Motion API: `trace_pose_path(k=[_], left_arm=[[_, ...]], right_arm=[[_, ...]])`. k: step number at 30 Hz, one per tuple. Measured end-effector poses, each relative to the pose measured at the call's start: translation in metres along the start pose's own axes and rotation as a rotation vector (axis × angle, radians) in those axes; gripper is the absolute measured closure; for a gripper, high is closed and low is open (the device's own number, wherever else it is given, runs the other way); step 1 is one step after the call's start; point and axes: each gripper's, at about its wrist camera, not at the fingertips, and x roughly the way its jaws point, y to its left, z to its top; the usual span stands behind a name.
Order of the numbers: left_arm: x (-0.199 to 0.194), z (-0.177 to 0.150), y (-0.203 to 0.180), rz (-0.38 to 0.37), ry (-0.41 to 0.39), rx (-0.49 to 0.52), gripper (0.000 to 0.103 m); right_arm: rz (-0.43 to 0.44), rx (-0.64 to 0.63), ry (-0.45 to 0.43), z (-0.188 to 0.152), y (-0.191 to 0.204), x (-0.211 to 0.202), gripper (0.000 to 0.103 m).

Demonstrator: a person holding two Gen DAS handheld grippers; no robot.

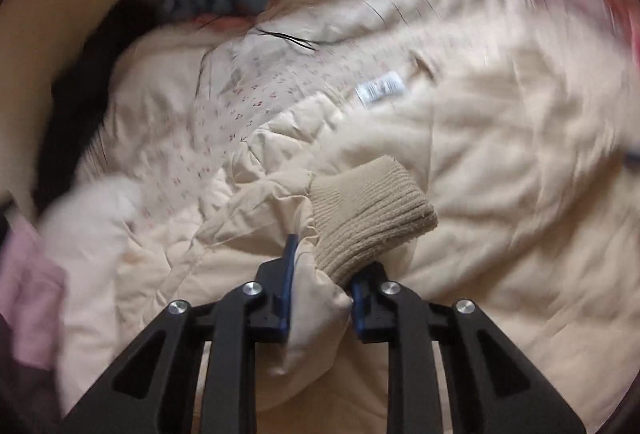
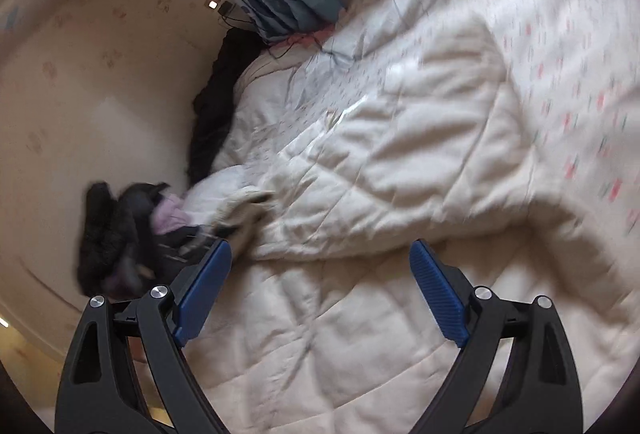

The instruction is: Fold large clothes

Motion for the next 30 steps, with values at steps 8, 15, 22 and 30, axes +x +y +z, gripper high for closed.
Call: trace_pose_path(k=[8,15,22,30], left_arm=[[-0.099,0.075,0.068,-0.256,-0.256,-0.345,0.082],[-0.134,0.121,0.010,-0.459,-0.379,-0.357,0.082],[-0.098,0.152,-0.084,-0.592,-0.349,-0.308,0.082],[0.032,0.105,-0.172,-0.663,-0.085,-0.298,0.081]], right_arm=[[-0.320,-0.157,0.234,-0.017,-0.015,0.068,0.010],[-0.300,-0.127,0.228,-0.017,-0.006,0.059,0.007],[0.256,0.447,0.035,0.004,-0.074,0.002,0.007],[0.507,0.769,-0.052,-0.011,-0.125,-0.005,0.007]])
